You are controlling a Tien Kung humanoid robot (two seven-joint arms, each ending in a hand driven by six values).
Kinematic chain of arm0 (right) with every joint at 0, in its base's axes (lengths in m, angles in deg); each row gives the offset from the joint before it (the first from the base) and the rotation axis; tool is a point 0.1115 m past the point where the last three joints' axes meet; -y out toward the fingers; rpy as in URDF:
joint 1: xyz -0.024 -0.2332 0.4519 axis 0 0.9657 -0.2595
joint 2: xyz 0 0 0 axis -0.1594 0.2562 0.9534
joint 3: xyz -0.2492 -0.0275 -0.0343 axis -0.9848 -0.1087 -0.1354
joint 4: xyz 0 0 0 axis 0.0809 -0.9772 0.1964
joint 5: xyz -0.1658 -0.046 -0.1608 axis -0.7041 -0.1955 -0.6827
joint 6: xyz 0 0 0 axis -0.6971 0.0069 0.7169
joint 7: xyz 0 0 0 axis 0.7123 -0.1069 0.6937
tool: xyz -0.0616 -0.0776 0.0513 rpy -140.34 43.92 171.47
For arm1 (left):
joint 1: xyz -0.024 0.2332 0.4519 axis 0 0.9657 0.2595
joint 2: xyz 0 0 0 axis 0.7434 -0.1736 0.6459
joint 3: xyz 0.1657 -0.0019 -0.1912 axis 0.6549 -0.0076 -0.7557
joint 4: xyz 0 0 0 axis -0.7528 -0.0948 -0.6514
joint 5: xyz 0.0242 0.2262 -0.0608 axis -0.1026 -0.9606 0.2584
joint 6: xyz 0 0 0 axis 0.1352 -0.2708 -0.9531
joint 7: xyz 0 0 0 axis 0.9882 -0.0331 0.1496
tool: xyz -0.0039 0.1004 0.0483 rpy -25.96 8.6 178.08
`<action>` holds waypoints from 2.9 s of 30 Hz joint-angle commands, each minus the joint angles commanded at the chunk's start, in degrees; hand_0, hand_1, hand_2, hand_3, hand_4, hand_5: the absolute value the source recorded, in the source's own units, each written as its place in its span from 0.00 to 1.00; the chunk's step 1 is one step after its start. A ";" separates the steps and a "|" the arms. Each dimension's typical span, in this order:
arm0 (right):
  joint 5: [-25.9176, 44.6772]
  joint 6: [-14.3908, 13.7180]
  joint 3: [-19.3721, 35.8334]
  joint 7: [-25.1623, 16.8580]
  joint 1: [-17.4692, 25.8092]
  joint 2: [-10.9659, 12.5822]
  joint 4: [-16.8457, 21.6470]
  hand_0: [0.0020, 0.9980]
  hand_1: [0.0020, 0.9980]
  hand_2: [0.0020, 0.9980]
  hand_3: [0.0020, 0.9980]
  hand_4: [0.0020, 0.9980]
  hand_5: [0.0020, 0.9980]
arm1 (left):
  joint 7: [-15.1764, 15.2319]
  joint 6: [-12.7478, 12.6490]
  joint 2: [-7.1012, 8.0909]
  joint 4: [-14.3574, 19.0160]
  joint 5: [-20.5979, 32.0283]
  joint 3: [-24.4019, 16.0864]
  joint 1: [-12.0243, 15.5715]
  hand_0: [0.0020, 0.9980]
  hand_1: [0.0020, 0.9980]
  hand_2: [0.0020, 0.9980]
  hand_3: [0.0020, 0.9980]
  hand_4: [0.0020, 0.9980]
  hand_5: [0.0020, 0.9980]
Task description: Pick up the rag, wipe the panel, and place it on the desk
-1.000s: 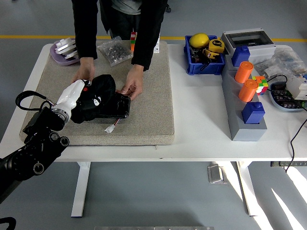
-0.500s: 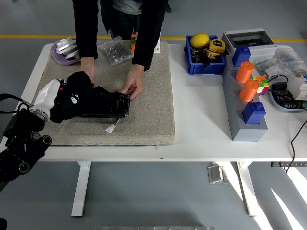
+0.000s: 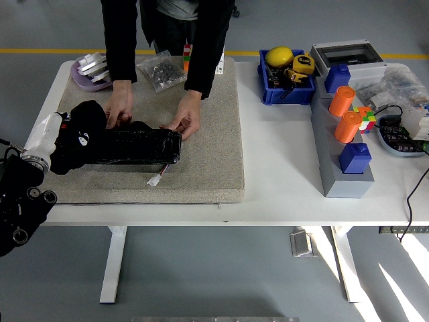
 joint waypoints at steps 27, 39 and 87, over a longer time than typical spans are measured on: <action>-0.63 0.11 0.51 0.25 -0.13 0.06 0.04 0.64 0.61 0.66 0.57 0.96 0.46 | -0.66 -0.30 -3.44 1.92 2.36 8.91 -2.94 0.20 0.24 0.51 0.47 0.30 0.00; -1.44 0.16 0.99 0.55 -0.40 0.20 0.07 0.64 0.61 0.66 0.57 0.96 0.46 | -1.42 0.09 -6.30 3.74 4.06 17.73 -6.38 0.21 0.24 0.51 0.47 0.30 0.00; -0.41 0.19 0.65 0.39 -0.16 0.19 0.06 0.64 0.61 0.66 0.57 0.96 0.47 | -1.97 0.06 -4.67 0.95 1.96 13.63 -6.09 0.21 0.25 0.51 0.47 0.30 0.00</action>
